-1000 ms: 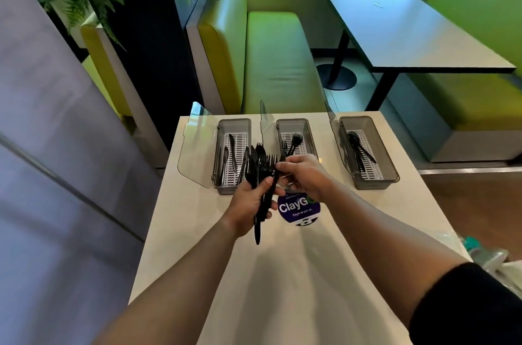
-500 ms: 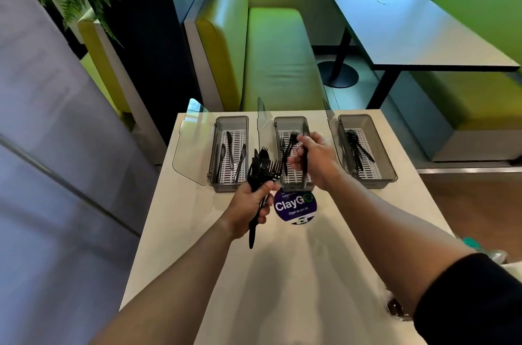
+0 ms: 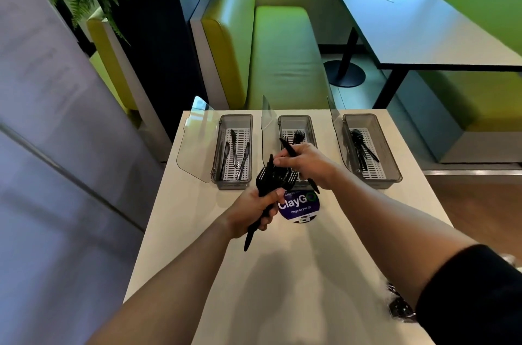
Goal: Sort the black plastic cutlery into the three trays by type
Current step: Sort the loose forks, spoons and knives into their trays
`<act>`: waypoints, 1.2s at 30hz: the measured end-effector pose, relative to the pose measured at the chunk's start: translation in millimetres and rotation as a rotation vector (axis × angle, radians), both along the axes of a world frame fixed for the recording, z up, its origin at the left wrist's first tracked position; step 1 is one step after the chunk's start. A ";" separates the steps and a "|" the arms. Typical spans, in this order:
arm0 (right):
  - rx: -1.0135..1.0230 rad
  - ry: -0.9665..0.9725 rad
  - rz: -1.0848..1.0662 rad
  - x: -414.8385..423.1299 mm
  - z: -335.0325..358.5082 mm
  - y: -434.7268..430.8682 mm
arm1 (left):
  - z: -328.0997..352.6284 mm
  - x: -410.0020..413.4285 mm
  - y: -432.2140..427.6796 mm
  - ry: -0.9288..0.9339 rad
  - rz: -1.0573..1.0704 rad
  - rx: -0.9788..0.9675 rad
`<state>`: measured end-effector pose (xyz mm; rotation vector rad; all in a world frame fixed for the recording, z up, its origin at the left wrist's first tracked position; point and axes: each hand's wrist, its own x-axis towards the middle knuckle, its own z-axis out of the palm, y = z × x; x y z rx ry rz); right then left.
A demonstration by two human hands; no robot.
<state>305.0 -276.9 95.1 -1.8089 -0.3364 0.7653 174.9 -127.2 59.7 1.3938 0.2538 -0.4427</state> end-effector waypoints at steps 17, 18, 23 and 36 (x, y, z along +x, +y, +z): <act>0.206 0.120 -0.313 8.2 9.7 -1.6 | -4.5 -7.0 10.1 0.054 -0.108 0.038; 0.244 0.126 -0.375 11.8 13.3 -3.0 | -4.7 -7.6 11.5 0.063 -0.127 0.047; 0.392 0.099 -0.618 30.2 29.4 -7.3 | -6.7 -9.5 15.1 0.093 -0.141 0.061; -0.205 -0.164 0.037 -6.6 5.1 8.7 | -10.4 -3.3 15.1 0.116 -0.127 0.093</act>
